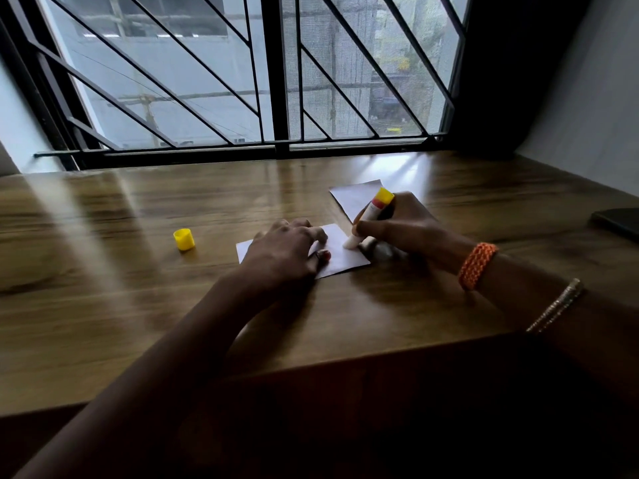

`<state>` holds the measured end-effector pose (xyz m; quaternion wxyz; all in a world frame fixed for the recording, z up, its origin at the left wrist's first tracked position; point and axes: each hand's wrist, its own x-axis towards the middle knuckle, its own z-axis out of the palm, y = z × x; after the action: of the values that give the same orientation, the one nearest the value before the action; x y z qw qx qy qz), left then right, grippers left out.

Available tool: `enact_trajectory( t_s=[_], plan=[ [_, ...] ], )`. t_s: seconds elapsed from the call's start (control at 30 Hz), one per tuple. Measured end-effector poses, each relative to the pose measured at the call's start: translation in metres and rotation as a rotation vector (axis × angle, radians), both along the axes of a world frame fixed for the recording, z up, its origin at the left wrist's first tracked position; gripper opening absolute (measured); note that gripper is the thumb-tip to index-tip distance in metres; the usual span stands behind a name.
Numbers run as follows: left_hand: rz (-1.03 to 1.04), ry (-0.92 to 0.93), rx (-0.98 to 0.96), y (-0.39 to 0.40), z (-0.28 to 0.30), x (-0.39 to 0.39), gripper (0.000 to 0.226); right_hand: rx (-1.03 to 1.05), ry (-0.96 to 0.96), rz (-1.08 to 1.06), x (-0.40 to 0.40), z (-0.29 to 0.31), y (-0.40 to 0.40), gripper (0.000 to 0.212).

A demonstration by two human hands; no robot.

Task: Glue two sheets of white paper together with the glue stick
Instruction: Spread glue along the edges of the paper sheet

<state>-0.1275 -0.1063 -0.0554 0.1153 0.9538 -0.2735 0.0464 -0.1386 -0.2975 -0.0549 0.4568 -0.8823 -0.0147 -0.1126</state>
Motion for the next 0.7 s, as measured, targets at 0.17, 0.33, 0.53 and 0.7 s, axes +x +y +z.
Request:
enact_trajectory(
  t_s=[0.17, 0.33, 0.53, 0.7],
  plan=[
    [0.002, -0.009, 0.001, 0.000, -0.001, 0.000, 0.036, 0.002, 0.047, 0.078, -0.014, 0.006, -0.007, 0.008],
    [-0.038, -0.038, -0.005, 0.001, 0.002, 0.000, 0.035, 0.136, 0.071, 0.073, -0.005, 0.027, -0.014, 0.018],
    [-0.193, -0.032, -0.090, 0.011, 0.009, 0.009, 0.020, 0.477, 0.115, 0.053, 0.033, 0.044, 0.002, 0.041],
    [-0.139, -0.026, -0.242, 0.043, 0.026, 0.046, 0.012, 0.644, 0.154, 0.112, 0.069, 0.042, 0.039, 0.017]
  ],
)
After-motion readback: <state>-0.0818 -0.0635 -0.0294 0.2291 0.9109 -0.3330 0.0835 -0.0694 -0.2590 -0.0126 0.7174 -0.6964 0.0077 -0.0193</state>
